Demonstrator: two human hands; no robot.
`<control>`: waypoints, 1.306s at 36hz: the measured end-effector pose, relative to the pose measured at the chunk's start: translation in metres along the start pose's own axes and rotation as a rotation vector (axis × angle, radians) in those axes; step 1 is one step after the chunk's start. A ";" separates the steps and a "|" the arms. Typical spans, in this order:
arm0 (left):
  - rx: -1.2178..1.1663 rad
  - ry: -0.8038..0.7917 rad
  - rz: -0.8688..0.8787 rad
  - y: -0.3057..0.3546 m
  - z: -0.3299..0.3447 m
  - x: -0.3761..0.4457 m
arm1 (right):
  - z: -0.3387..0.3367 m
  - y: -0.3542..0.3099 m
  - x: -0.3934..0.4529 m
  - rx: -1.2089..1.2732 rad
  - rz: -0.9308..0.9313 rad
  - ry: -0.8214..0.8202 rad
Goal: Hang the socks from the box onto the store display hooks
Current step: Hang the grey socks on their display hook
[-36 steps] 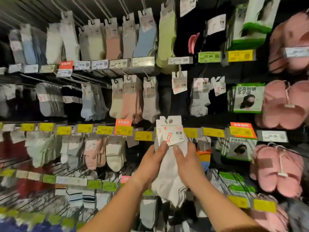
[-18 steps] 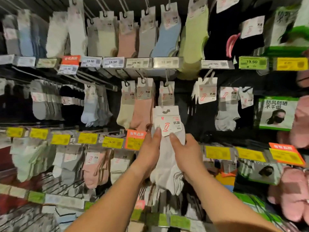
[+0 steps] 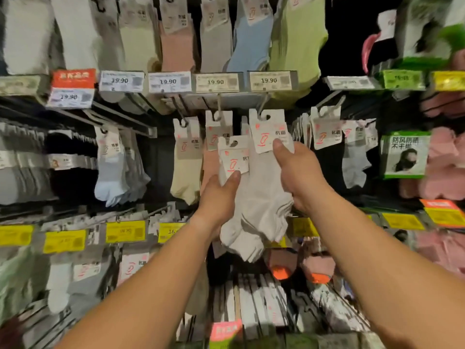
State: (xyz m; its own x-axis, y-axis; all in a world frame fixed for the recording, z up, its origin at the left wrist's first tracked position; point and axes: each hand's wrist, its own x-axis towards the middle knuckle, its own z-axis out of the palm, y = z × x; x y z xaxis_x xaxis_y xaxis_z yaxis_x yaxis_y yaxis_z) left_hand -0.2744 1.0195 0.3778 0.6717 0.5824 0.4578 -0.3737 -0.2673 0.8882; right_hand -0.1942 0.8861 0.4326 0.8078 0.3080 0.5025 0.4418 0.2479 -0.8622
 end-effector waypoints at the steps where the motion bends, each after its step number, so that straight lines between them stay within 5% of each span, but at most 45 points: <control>1: -0.003 -0.004 -0.002 0.002 0.000 0.000 | 0.003 -0.005 0.006 0.012 -0.009 -0.002; 9: -0.001 -0.021 -0.081 0.000 0.000 0.002 | 0.005 -0.025 0.040 0.054 -0.036 -0.026; 20: -0.014 0.051 -0.079 -0.005 -0.009 -0.004 | 0.013 -0.009 0.095 -0.091 0.156 0.001; 27: -0.034 0.093 -0.106 -0.008 -0.015 -0.008 | 0.040 0.020 0.114 -0.902 0.056 -0.114; 29: -0.034 0.090 -0.104 -0.008 -0.015 -0.008 | 0.045 0.024 0.117 -0.972 0.086 -0.132; 33: -0.036 0.069 -0.076 -0.008 -0.014 -0.010 | 0.047 0.024 0.117 -0.888 0.157 -0.077; 38: -0.038 0.032 -0.047 -0.003 -0.012 -0.008 | 0.027 0.016 0.079 -0.582 -0.081 0.110; 41: -0.041 0.012 -0.050 0.001 -0.007 -0.004 | 0.016 0.009 0.022 -0.259 -0.139 0.006; 44: -0.049 -0.001 -0.049 0.006 0.004 -0.001 | 0.019 0.021 -0.015 -0.203 -0.051 -0.151; 47: -0.084 -0.038 -0.050 0.009 0.015 0.002 | 0.020 0.034 -0.019 -0.174 -0.060 -0.087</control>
State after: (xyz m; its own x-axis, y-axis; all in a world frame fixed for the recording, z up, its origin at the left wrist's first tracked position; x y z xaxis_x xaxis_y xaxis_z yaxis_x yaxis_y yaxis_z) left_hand -0.2668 1.0062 0.3873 0.7141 0.5634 0.4155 -0.3903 -0.1723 0.9044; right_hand -0.2020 0.9066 0.3952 0.7450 0.3773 0.5502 0.5545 0.1083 -0.8251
